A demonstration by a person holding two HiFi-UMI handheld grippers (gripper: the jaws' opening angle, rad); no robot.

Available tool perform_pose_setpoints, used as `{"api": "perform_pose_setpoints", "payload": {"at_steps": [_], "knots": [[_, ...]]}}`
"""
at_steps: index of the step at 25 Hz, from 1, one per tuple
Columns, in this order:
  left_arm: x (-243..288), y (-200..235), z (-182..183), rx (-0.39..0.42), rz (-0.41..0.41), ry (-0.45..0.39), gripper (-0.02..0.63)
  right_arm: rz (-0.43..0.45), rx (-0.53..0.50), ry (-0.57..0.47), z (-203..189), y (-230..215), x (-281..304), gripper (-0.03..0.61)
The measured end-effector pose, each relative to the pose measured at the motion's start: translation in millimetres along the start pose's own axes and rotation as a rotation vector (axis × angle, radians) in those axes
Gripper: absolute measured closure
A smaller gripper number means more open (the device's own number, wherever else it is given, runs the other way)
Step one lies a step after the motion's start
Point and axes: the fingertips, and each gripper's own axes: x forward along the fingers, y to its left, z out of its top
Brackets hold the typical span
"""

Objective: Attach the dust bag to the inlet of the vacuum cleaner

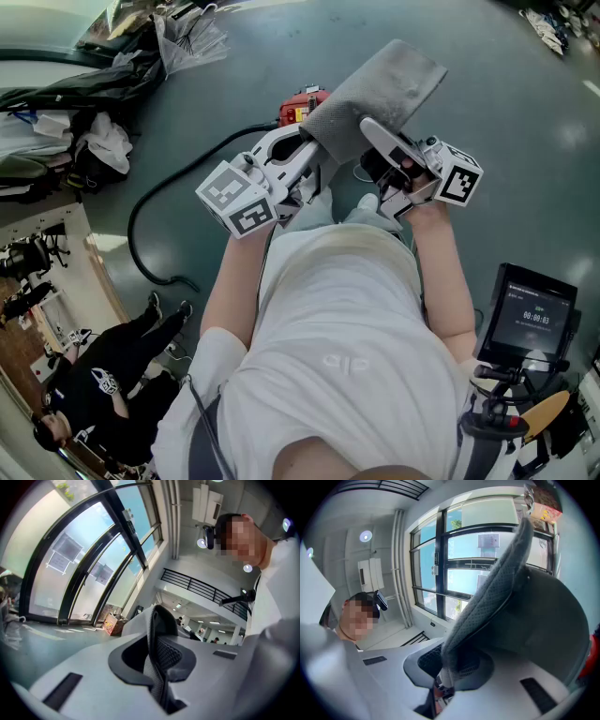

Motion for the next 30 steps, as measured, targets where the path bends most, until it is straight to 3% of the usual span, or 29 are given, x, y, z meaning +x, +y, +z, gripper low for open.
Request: {"api": "perform_pose_setpoints", "payload": {"at_steps": [3, 8, 10, 14, 17, 19, 22, 24, 27, 30], "knots": [[4.5, 24.1, 8.7, -0.056, 0.017, -0.031, 0.591, 0.04, 0.057, 0.01, 4.9, -3.8, 12.9, 0.56], [9.2, 82.2, 27.1, -0.145, 0.039, -0.039, 0.591, 0.032, 0.145, -0.003, 16.7, -29.2, 47.8, 0.417], [14.5, 117.1, 24.9, -0.186, 0.036, -0.024, 0.591, -0.015, 0.151, -0.005, 20.5, -56.2, 65.5, 0.411], [31.3, 164.3, 3.9, -0.181, -0.033, 0.089, 0.589, -0.083, 0.171, -0.007, 33.1, -111.9, 72.7, 0.41], [42.5, 152.0, -10.7, -0.181, -0.121, 0.219, 0.591, -0.141, 0.147, -0.066, 61.8, -112.7, 54.7, 0.411], [47.2, 137.4, -10.9, -0.2, -0.146, 0.236, 0.594, -0.153, 0.133, -0.065, 73.5, -101.6, 45.9, 0.41], [50.2, 134.7, -2.6, -0.286, -0.089, 0.18, 0.597, -0.115, 0.156, 0.001, 76.1, -88.2, 48.1, 0.411], [50.8, 158.6, -4.9, -0.344, 0.034, 0.114, 0.597, -0.068, 0.177, 0.087, 70.7, -93.6, 43.5, 0.411], [51.1, 205.0, 1.1, -0.49, 0.202, -0.058, 0.597, 0.003, 0.252, 0.187, 68.5, -117.6, 24.7, 0.411], [53.8, 214.2, 14.0, -0.621, 0.242, -0.176, 0.598, -0.026, 0.232, 0.202, 90.0, -137.0, 1.1, 0.411]]}}
